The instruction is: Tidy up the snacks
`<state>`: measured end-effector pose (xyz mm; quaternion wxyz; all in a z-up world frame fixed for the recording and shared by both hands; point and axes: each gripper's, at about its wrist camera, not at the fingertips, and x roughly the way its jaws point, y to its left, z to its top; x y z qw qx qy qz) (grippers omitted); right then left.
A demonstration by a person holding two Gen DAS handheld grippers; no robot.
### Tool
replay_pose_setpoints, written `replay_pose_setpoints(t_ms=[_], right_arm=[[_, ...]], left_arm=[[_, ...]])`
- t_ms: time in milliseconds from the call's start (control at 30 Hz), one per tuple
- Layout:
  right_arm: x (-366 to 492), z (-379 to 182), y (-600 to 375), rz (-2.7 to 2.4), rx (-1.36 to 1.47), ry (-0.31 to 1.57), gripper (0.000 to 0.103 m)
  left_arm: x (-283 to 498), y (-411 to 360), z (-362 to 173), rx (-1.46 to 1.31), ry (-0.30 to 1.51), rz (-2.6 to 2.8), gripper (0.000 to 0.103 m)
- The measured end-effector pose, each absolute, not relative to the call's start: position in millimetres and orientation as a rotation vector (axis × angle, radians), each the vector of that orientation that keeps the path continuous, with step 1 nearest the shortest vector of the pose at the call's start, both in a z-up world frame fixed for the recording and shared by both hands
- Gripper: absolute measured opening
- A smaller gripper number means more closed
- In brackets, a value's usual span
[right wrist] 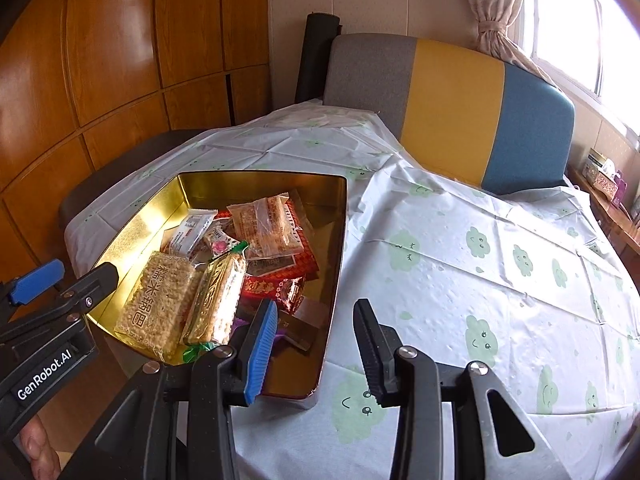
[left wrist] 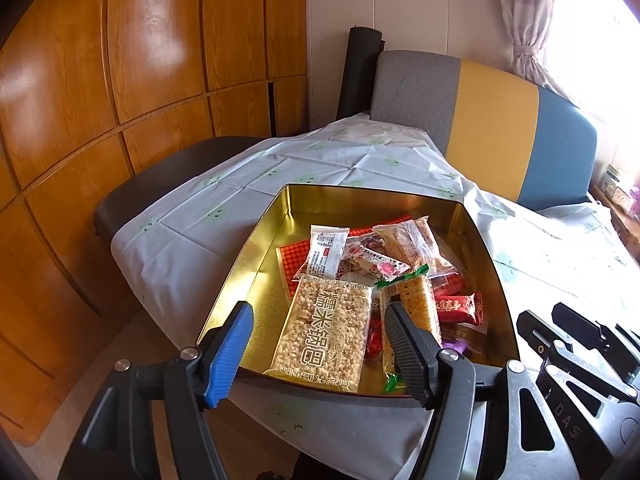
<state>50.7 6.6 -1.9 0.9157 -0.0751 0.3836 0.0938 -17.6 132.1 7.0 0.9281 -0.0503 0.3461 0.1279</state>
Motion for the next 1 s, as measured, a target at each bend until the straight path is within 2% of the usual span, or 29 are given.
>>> replay_pose_setpoints(t_ms=[1000], right_arm=[[42.8,2.8,12.3,0.192,-0.166,0.761,0.040]], left_arm=[[-22.8,134.7,9.7,-0.104,0.696,0.265,0.070]])
